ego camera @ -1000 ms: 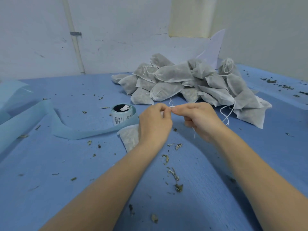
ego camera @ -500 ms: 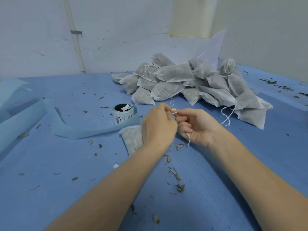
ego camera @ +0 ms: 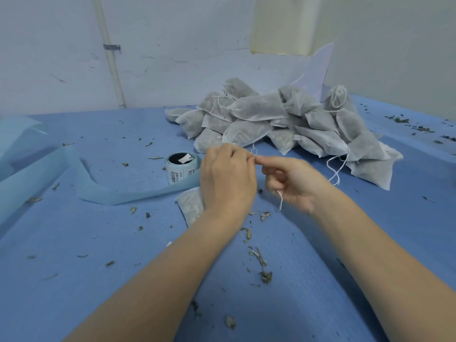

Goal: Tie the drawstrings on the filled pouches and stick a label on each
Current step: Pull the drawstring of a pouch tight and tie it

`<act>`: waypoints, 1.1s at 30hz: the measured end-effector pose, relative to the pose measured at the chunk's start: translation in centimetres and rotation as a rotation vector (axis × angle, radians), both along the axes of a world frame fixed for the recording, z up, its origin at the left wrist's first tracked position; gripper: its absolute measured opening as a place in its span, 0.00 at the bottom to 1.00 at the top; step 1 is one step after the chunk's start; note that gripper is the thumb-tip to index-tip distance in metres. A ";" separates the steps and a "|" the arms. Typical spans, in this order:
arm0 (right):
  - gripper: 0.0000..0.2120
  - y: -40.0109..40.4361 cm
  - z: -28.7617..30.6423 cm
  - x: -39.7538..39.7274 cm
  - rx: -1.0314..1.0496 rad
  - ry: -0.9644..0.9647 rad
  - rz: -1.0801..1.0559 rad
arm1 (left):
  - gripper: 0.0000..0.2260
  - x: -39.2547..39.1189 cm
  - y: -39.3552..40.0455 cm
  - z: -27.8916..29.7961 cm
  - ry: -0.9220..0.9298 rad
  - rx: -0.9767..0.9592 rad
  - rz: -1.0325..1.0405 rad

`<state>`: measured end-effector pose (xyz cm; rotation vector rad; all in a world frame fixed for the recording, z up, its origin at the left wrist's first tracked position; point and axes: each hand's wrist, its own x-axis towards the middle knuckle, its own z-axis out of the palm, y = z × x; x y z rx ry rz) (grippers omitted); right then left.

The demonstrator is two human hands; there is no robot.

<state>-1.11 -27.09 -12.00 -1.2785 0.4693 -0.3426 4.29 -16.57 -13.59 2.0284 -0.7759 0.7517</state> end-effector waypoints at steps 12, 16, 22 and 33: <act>0.05 0.6 -1.0 0.3 -0.192 -0.241 -0.018 | 0.10 0.5 -0.2 0.9 0.468 -0.115 -0.121; 0.05 1.6 -1.0 0.9 -0.103 -0.261 -0.016 | 0.06 0.4 -0.4 1.3 0.575 -0.111 -0.138; 0.04 1.5 -0.9 0.6 -0.421 -0.175 -0.176 | 0.08 0.8 -0.4 2.1 0.579 -0.059 -0.038; 0.02 1.5 -0.7 0.5 -0.320 -0.256 -0.383 | 0.05 1.0 0.3 1.6 0.548 -0.198 -0.149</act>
